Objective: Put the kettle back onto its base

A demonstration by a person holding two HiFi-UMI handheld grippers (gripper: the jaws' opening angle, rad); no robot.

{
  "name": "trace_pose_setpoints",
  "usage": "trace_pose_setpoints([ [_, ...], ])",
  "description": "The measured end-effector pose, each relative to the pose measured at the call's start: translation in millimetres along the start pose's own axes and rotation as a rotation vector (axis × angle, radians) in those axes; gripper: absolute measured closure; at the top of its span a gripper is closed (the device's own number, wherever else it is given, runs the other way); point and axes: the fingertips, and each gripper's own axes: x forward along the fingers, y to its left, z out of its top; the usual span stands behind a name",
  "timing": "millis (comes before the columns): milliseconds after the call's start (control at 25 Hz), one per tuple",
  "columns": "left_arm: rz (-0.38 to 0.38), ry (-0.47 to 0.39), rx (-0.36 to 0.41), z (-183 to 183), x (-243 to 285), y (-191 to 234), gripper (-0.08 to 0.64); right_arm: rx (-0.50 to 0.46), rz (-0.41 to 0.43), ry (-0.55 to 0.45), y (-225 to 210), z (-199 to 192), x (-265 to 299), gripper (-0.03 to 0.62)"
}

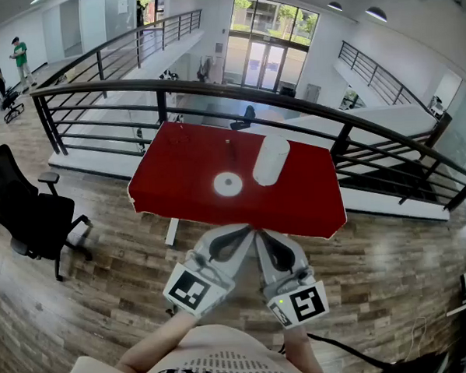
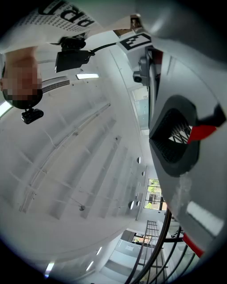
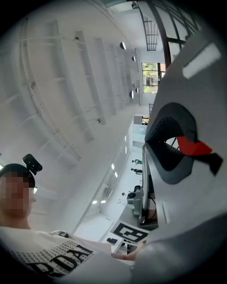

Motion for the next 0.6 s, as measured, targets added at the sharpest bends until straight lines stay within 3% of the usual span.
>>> trace_pose_setpoints([
  [240,0.001,0.008,0.012,-1.8,-1.9,1.9,0.568,0.007,-0.002,0.012,1.9,-3.6,1.6,0.584],
  [440,-0.012,0.047,0.096,-7.0,-4.5,-1.8,0.568,0.025,-0.005,0.035,3.8,-10.4,0.0,0.584],
  [600,-0.013,0.056,0.099,-10.9,-9.0,-4.1,0.568,0.030,-0.015,0.044,6.0,-13.6,-1.5,0.584],
])
